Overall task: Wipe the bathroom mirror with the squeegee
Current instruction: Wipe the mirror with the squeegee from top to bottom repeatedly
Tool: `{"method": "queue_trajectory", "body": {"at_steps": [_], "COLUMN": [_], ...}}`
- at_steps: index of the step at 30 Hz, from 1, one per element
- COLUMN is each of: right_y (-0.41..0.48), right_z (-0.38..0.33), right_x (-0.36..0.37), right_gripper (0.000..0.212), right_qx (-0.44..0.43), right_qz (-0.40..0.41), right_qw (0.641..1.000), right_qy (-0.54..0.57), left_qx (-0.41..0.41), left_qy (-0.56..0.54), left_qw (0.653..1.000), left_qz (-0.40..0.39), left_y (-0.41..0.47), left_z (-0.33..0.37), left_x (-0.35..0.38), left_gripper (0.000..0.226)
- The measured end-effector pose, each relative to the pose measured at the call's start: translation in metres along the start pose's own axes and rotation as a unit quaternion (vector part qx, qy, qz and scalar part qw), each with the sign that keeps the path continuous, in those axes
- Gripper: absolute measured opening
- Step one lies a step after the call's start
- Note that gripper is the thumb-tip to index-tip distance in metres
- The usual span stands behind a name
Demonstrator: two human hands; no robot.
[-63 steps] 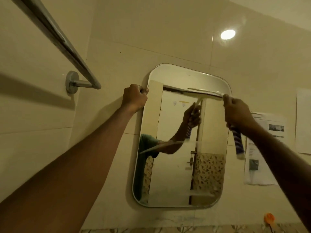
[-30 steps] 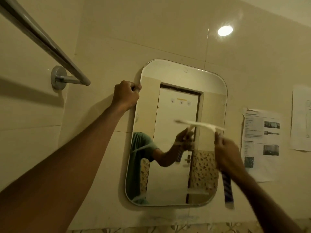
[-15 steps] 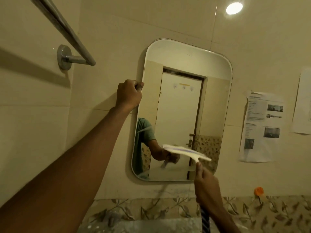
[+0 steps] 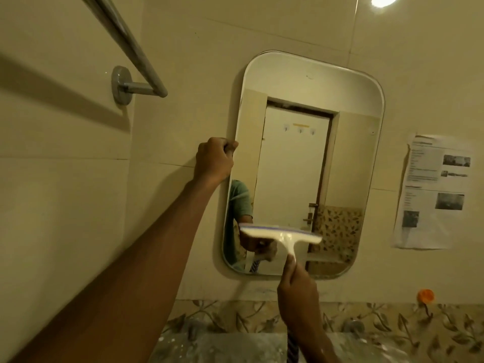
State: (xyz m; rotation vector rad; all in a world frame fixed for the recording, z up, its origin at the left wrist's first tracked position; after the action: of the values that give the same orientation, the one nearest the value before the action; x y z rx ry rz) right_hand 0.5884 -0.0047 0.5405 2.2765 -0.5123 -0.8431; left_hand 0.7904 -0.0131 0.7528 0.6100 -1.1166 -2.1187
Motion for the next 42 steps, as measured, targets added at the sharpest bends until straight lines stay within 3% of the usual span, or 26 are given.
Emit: {"method": "queue_trajectory", "body": {"at_steps": [3,8,13,17,21,24,27,30,36,39,42], "right_y": [-0.015,0.054,0.065,-0.002,-0.013,0.041,0.103,0.103,0.003,0.025,0.084], "right_z": [0.004,-0.049,-0.065,-0.024,-0.010,-0.019,-0.026,-0.006,0.036,0.028,0.018], "right_x": [-0.002,-0.042,-0.030,0.011,0.003,-0.040,-0.078,-0.066,-0.015,-0.039,-0.081], "right_gripper": [0.046,0.042,0.040,0.049,0.044,0.044,0.052,0.050,0.046,0.048,0.047], "right_qx": [0.024,-0.091,-0.112,-0.079,-0.085,-0.100,-0.090,-0.055,-0.004,0.001,0.004], "right_qz": [-0.039,0.031,0.047,-0.018,-0.071,0.004,0.076,0.068,-0.011,-0.043,0.015], "right_qw": [0.998,0.994,0.992,0.996,0.992,0.995,0.993,0.996,1.000,0.999,0.999], "right_qy": [-0.036,0.054,0.041,-0.026,-0.062,0.025,0.014,0.000,-0.024,0.009,0.032], "left_qx": [-0.028,-0.059,-0.071,-0.072,-0.073,-0.075,-0.070,-0.059,-0.053,-0.058,-0.056], "left_qy": [-0.029,-0.054,-0.061,-0.061,-0.061,-0.063,-0.065,-0.058,-0.065,-0.069,-0.066], "left_qw": [0.999,0.996,0.994,0.994,0.994,0.994,0.994,0.996,0.995,0.995,0.995], "left_qz": [-0.021,-0.038,-0.054,-0.057,-0.055,-0.055,-0.051,-0.044,-0.045,-0.048,-0.048], "left_y": [-0.006,-0.017,-0.013,-0.011,-0.014,-0.015,-0.015,-0.015,-0.014,-0.015,-0.016], "left_z": [-0.004,-0.013,-0.014,-0.015,-0.011,-0.011,-0.012,-0.014,-0.017,-0.015,-0.013], "left_x": [-0.002,-0.002,-0.004,-0.005,-0.006,-0.006,-0.004,-0.002,-0.002,-0.003,-0.004], "left_gripper": [0.031,0.030,0.030,0.031,0.032,0.034,0.030,0.031,0.031,0.031,0.029]}}
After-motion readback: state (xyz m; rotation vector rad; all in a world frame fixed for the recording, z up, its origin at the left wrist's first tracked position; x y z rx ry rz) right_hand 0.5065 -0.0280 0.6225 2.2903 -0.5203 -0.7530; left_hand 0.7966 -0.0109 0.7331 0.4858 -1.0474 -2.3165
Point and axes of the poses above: each hand's wrist, its own y-axis towards the middle knuckle, its own x-axis out of the palm, z = x × y, the point moved 2 cm from there along y, towards the middle knuckle, and after that the axes turned 9 degrees about -y, right-handed, at the moved point
